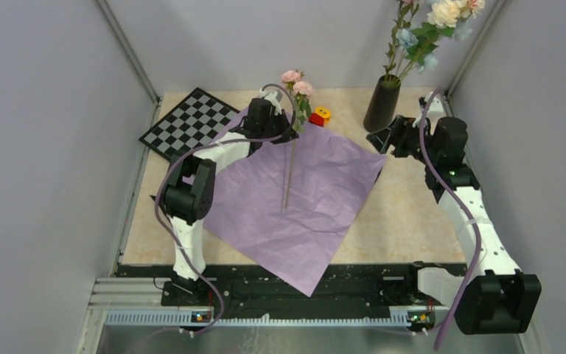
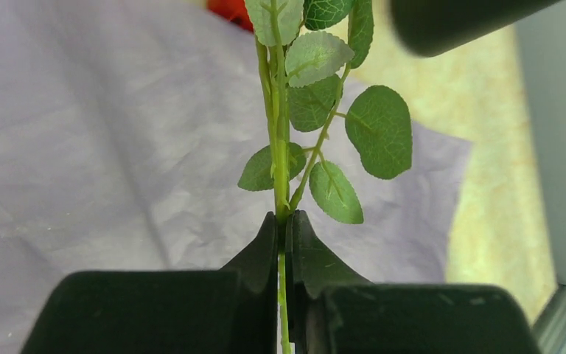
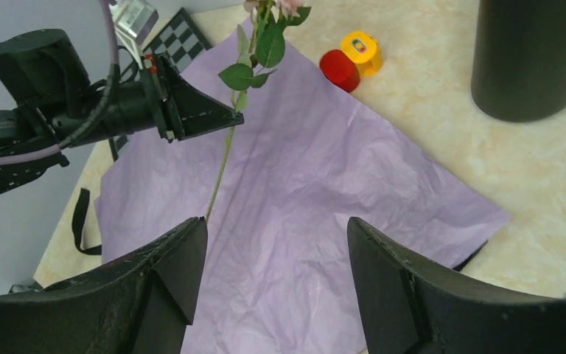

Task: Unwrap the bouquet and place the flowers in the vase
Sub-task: Pick up the fake flower from the wrapping paper.

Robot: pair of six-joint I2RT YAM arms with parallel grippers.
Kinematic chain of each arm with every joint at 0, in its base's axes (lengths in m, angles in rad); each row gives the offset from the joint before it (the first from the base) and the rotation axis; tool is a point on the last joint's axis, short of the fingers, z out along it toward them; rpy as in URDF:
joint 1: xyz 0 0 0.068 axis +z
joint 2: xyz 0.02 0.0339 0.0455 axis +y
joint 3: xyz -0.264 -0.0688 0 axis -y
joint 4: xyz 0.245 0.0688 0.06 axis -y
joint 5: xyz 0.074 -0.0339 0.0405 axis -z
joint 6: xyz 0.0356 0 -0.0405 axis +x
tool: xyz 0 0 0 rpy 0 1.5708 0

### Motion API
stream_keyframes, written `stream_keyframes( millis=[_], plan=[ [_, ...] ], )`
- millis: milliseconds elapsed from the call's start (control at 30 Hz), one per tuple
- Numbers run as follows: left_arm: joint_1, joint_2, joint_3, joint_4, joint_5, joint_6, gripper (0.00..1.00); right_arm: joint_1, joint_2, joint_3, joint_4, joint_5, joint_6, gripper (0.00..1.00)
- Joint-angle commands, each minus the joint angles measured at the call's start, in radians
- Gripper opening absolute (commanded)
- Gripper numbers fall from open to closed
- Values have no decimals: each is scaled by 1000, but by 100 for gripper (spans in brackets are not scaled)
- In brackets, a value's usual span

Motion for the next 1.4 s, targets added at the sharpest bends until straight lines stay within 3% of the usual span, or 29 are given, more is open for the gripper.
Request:
stream_keyframes(
  millis=[0, 367, 600, 767, 1100, 1367],
  plan=[
    [-7, -171, -74, 201, 48, -67, 0, 7, -41, -19, 114, -109, 52, 72],
    [-76, -494, -405, 571, 194, -261, 0, 27, -36, -117, 540, -436, 313, 75],
    [-177, -613, -545, 812, 214, -405, 0, 202, 26, -85, 664, -516, 376, 76],
    [-215, -656, -620, 959, 210, -484, 0, 287, 46, -68, 703, -487, 386, 76],
    [-248, -704, -627, 937, 246, -443, 0, 294, 79, -108, 891, -452, 544, 75],
    [-261, -700, -616, 915, 276, -429, 0, 297, 95, -82, 906, -430, 552, 70]
  ],
)
